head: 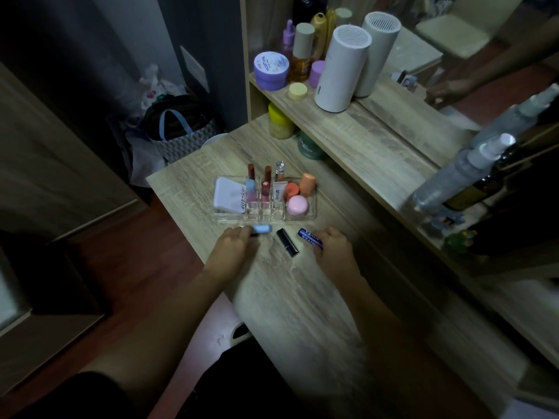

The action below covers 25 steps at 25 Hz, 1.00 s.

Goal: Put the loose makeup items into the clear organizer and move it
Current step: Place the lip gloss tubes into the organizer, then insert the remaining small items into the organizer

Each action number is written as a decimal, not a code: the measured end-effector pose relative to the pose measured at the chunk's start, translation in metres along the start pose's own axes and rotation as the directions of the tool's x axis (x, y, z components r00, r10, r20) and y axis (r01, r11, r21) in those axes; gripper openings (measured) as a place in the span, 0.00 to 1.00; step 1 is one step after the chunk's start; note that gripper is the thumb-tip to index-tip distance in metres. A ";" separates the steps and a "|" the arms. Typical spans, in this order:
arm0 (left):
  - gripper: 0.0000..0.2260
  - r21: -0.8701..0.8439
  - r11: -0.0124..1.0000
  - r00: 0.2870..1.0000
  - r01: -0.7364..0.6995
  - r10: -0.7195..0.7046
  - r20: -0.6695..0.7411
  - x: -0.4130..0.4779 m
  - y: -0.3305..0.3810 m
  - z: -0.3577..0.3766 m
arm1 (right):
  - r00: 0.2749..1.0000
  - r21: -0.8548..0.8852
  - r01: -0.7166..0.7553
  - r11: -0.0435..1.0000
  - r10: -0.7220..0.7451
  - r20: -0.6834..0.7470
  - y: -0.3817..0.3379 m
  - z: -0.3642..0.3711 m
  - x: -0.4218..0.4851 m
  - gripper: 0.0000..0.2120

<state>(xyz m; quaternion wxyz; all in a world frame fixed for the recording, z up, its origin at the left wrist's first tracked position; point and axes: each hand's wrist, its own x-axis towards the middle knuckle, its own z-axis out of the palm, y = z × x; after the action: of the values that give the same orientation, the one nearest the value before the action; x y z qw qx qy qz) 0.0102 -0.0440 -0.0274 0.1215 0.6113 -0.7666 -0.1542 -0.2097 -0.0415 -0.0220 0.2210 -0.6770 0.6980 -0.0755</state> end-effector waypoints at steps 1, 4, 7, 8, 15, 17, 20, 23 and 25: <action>0.08 0.028 0.999 1.000 -0.019 0.019 -0.005 -0.004 0.001 0.002 | 1.000 -0.003 -0.008 1.000 0.008 0.001 0.001 0.000 -0.002 0.17; 0.08 0.072 0.997 0.998 -0.027 0.030 -0.047 0.001 0.003 0.004 | 1.000 -0.007 -0.006 1.000 0.006 0.004 0.002 -0.001 -0.003 0.16; 0.11 0.148 0.989 0.998 -0.024 0.014 0.065 0.012 0.002 0.009 | 1.000 -0.019 -0.008 1.000 0.009 0.013 0.002 -0.001 -0.002 0.14; 0.12 0.151 0.988 0.995 -0.035 0.020 0.100 0.013 0.001 0.010 | 1.000 -0.007 0.003 1.000 -0.003 0.005 0.001 -0.001 -0.003 0.13; 0.07 -0.468 0.848 0.929 0.249 -0.346 -0.133 0.014 0.004 -0.025 | 0.989 0.645 -0.043 0.763 0.125 -0.082 -0.045 0.003 0.014 0.14; 0.07 -0.522 0.821 0.913 0.233 -0.370 -0.174 0.023 0.008 -0.035 | 0.985 0.707 -0.010 0.707 0.128 -0.114 -0.062 0.005 0.025 0.15; 0.08 -0.513 0.829 0.911 0.224 -0.365 -0.192 0.034 0.010 -0.038 | 0.979 0.699 0.040 0.714 0.111 -0.168 -0.081 0.010 0.039 0.15; 0.08 -0.506 0.829 0.911 0.238 -0.371 -0.180 0.039 0.007 -0.033 | 0.976 0.705 0.043 0.708 0.120 -0.180 -0.089 0.017 0.045 0.15; 0.08 -0.485 0.839 0.915 0.247 -0.367 -0.168 0.040 0.006 -0.030 | 0.983 0.678 0.039 0.734 0.094 -0.159 -0.090 0.023 0.047 0.16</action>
<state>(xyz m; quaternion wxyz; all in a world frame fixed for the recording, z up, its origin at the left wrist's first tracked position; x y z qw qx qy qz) 0.0072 -0.0846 0.0022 0.3314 0.6963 -0.5782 -0.2666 -0.1177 -0.0897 -0.0164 0.3887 -0.5294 0.6495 -0.3833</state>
